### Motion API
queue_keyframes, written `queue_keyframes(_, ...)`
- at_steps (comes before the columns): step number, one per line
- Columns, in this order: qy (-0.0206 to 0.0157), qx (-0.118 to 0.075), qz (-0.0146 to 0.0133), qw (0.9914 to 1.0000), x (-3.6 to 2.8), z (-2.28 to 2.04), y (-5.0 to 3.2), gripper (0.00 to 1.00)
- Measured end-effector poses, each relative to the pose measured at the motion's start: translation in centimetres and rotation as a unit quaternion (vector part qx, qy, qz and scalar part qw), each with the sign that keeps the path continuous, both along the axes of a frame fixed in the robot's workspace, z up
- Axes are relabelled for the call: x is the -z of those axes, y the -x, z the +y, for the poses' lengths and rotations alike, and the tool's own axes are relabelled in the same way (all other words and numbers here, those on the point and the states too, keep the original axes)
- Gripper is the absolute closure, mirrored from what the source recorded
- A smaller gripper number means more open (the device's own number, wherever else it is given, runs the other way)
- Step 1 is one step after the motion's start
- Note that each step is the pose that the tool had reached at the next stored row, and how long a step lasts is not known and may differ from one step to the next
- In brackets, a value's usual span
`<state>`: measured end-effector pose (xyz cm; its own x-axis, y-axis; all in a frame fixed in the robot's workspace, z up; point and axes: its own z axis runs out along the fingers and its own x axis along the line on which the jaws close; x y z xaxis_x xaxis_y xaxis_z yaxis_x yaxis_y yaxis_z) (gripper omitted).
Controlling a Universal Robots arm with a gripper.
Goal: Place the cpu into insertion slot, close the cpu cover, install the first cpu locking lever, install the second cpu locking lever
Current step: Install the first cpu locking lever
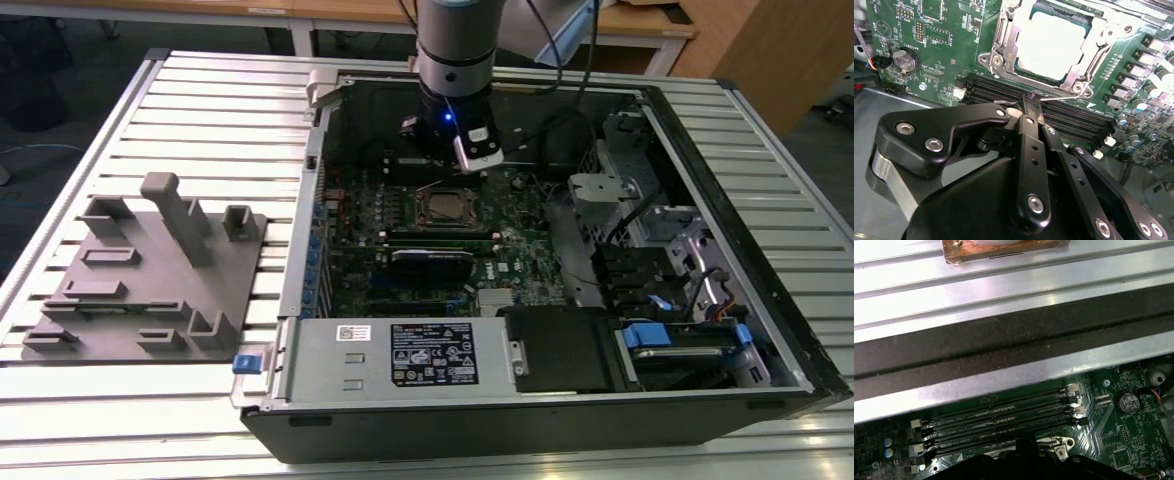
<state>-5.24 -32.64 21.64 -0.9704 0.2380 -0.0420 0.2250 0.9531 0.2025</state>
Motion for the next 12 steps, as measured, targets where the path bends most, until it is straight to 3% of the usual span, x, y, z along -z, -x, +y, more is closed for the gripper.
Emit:
queue_keyframes(4,-0.0003,0.0,-0.0006,1.0,0.08,0.01,0.0,0.89)
queue_keyframes(9,-0.0001,0.0,-0.0081,0.99997,0.45,0.0,0.0,0.89)
queue_keyframes(12,0.0001,0.002,-0.0091,0.99996,0.51,0.0,0.0,0.89)
